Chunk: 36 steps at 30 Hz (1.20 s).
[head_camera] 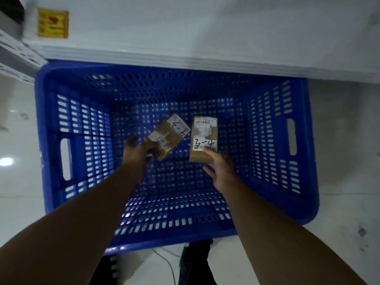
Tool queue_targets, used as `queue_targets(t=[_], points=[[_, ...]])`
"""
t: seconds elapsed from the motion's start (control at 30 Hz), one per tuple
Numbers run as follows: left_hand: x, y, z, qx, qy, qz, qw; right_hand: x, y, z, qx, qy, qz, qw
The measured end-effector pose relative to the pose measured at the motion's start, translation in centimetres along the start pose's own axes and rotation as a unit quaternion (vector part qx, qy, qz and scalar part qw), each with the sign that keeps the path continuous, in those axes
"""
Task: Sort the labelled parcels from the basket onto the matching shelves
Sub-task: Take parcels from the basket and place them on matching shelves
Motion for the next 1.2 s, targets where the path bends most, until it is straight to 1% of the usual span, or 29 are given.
queue_targets(t=[0.1, 0.17, 0.3, 0.37, 0.43, 0.53, 0.63, 0.73, 0.8, 0.87, 0.93, 1.1, 1.2], points=[[3.9, -0.9, -3.7, -0.043, -0.019, 0.028, 0.998, 3.9, 1.5, 3.4, -0.102, 0.012, -0.009, 0.995], [7.4, -1.9, -6.1, -0.077, -0.021, 0.06, 0.995, 7.4, 2.8, 6.0, -0.164, 0.017, -0.013, 0.986], [16.0, -3.5, -10.8, -0.157, -0.031, 0.149, 0.976, 16.5, 6.2, 10.4, -0.227, 0.043, -0.019, 0.973], [22.3, -4.7, -13.4, -0.197, -0.039, 0.198, 0.959, 22.4, 8.1, 12.6, -0.24, 0.07, -0.006, 0.968], [28.6, -5.9, -16.2, -0.239, -0.065, 0.245, 0.937, 28.1, 9.4, 14.7, -0.252, 0.08, 0.018, 0.964], [40.9, -8.2, -20.4, -0.287, -0.123, 0.328, 0.892, 38.7, 11.6, 18.5, -0.27, 0.116, 0.064, 0.954], [52.8, -9.9, -24.2, -0.284, -0.194, 0.367, 0.864, 48.7, 13.2, 22.4, -0.299, 0.164, 0.085, 0.936], [63.9, -11.6, -26.9, -0.25, -0.252, 0.383, 0.853, 58.6, 15.2, 26.8, -0.342, 0.239, 0.101, 0.903], [70.8, -12.7, -27.7, -0.214, -0.273, 0.398, 0.849, 64.6, 17.1, 29.1, -0.363, 0.283, 0.095, 0.883], [79.0, -12.5, -27.5, -0.191, -0.305, 0.39, 0.848, 70.9, 19.1, 30.9, -0.385, 0.321, 0.093, 0.86], [85.7, -12.7, -27.2, -0.171, -0.341, 0.39, 0.838, 76.3, 21.3, 31.8, -0.406, 0.348, 0.077, 0.842], [101.6, -12.7, -23.5, -0.158, -0.415, 0.442, 0.779, 90.5, 28.6, 31.5, -0.422, 0.445, 0.006, 0.79], [109.5, -13.5, -19.6, -0.224, -0.446, 0.466, 0.73, 97.9, 33.2, 29.0, -0.427, 0.486, -0.06, 0.76]])
Point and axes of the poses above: each hand's wrist, its own x-axis away from the middle knuckle, its own y-axis out of the back of the hand, z = x × y, the point moved 5 cm from there along -x, towards the middle knuckle, and after that the axes turned 6 degrees about y, right-handed, at the moved point
